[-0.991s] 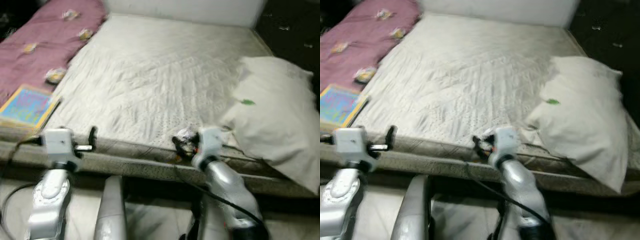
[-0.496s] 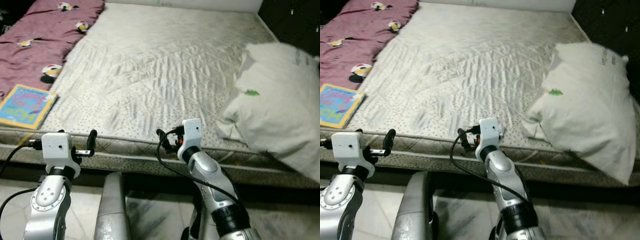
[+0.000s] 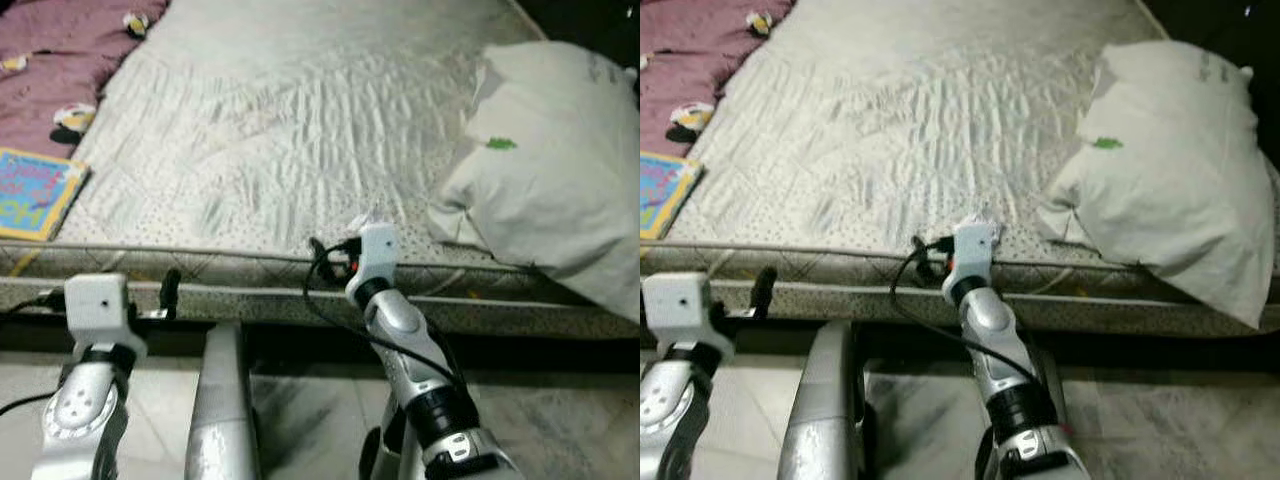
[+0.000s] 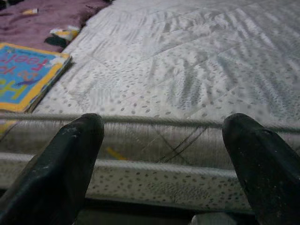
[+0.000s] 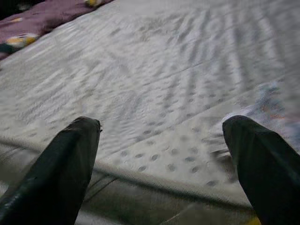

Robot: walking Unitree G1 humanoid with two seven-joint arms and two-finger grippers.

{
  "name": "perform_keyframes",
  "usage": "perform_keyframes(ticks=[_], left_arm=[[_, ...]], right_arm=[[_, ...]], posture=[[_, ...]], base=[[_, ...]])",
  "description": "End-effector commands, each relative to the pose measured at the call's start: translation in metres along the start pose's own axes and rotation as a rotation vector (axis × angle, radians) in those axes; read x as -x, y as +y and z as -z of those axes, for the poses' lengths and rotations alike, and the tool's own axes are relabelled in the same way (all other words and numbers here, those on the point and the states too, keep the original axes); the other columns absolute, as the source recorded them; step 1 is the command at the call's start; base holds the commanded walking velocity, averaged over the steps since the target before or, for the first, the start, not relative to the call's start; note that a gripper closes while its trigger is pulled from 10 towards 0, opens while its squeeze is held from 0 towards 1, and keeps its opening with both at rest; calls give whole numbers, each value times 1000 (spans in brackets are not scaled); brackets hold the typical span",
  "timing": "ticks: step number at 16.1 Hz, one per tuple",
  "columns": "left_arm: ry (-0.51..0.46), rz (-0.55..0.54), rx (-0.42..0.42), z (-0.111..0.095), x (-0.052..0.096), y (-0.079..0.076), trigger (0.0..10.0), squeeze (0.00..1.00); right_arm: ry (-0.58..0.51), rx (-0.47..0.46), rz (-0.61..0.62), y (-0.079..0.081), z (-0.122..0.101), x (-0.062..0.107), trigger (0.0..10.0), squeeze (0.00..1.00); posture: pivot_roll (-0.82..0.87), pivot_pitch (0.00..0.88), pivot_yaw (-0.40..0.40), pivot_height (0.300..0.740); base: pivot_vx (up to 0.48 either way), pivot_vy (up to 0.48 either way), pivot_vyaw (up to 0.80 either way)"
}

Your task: Clean up the room

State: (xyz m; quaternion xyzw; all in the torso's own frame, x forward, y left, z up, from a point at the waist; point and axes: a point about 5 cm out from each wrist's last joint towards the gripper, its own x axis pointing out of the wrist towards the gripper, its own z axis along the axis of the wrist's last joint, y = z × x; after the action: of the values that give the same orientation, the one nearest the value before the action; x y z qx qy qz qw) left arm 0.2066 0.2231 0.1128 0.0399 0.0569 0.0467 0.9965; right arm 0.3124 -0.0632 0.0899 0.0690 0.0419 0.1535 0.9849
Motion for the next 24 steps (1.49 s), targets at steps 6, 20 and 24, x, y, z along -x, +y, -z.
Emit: perform_keyframes(ticks=[6, 20, 24], left_arm=[[64, 4, -19, 0, 31, 2, 10000, 0], [125, 95, 36, -4, 49, -7, 10000, 0], [110, 141, 24, -4, 41, -13, 10000, 0]], right_arm=[[-64, 81, 77, -14, -16, -17, 10000, 0], [97, 147, 109, -31, -19, -47, 0, 0], [128, 135, 97, -34, -13, -45, 0, 0]], posture=[[194, 241, -32, 490], [200, 261, -46, 490], [193, 240, -51, 490]], base=[[0, 0, 0], [0, 0, 0], [0, 0, 0]])
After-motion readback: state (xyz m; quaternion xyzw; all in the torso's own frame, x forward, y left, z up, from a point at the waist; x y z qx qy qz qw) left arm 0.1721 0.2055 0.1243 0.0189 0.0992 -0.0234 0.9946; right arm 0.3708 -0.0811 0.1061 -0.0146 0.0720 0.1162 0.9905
